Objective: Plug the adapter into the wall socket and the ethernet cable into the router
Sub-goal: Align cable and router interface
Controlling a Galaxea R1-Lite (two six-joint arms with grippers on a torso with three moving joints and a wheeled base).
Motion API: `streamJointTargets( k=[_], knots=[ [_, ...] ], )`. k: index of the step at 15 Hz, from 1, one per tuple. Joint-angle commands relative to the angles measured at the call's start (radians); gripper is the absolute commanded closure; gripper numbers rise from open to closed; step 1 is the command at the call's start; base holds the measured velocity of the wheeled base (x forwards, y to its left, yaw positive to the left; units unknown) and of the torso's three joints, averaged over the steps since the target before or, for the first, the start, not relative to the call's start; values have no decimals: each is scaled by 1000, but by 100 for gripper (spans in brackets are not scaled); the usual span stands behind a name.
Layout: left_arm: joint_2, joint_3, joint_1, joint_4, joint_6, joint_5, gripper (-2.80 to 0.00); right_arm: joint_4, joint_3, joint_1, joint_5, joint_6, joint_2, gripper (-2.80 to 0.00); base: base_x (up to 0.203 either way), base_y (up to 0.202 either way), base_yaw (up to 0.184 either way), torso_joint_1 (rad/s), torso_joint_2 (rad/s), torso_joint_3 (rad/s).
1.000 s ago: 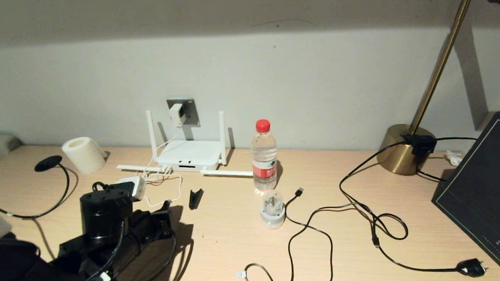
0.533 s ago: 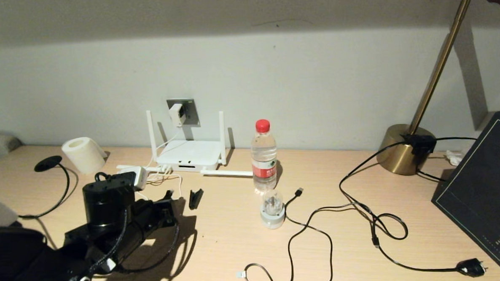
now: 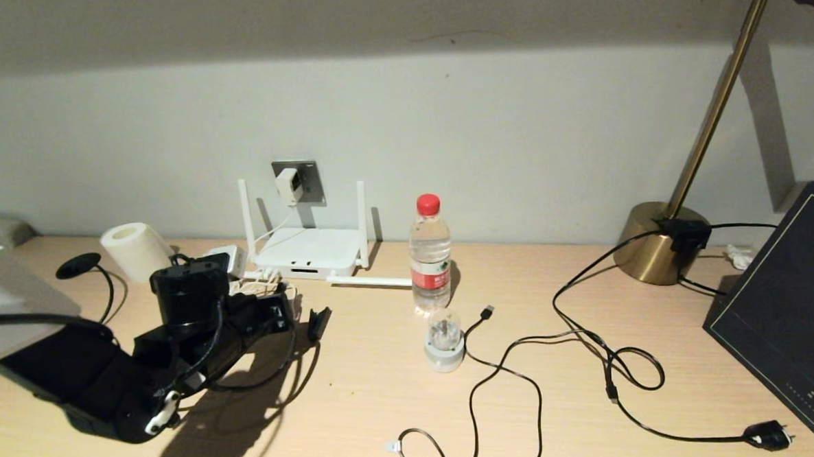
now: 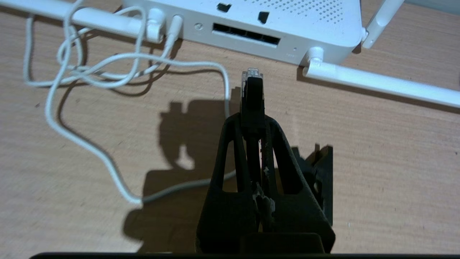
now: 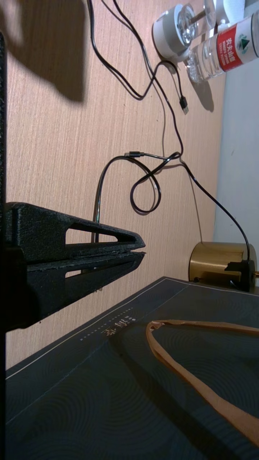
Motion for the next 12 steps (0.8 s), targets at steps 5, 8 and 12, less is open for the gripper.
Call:
streamJointTargets(
  k=[5,8,12],
  knots=[
    [127,-119,8,-6,17,0,0,-1,35,0,1,0,2,0,0,0,0,0,0,0],
    [152,-139,24,-11,36,0,0,-1,35,0,1,0,2,0,0,0,0,0,0,0],
    [153,-142,44,-10,68,-9,0,-1,35,0,1,0,2,0,0,0,0,0,0,0]
  ],
)
